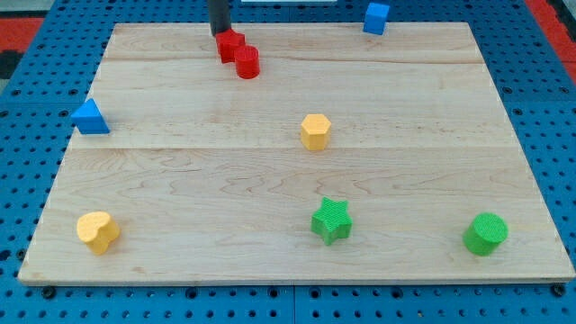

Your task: Move both the red blocks towards the yellow hexagon

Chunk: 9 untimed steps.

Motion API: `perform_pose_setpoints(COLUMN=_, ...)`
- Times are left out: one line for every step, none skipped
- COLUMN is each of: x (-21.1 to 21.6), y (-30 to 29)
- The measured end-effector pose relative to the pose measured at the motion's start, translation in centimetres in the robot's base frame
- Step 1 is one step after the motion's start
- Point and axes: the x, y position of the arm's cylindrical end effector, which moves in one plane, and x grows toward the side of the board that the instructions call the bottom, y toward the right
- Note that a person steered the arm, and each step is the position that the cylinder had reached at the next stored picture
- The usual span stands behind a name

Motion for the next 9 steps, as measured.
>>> perform_pose_setpoints(x=-0.1, y=-0.8)
perform_pose_setpoints(x=-0.1, y=-0.8)
perform_pose_setpoints(x=-0.1, y=-0.8)
perform_pose_setpoints(x=-0.6, y=-3.1)
perform_pose_setpoints(x=-0.6, y=-2.7)
perform_pose_setpoints(x=-0.8, y=1.2)
perform_pose_setpoints(x=1.3, y=2.4)
perform_pose_setpoints(x=3.4, y=1.6)
perform_pose_setpoints(x=3.5, y=1.2)
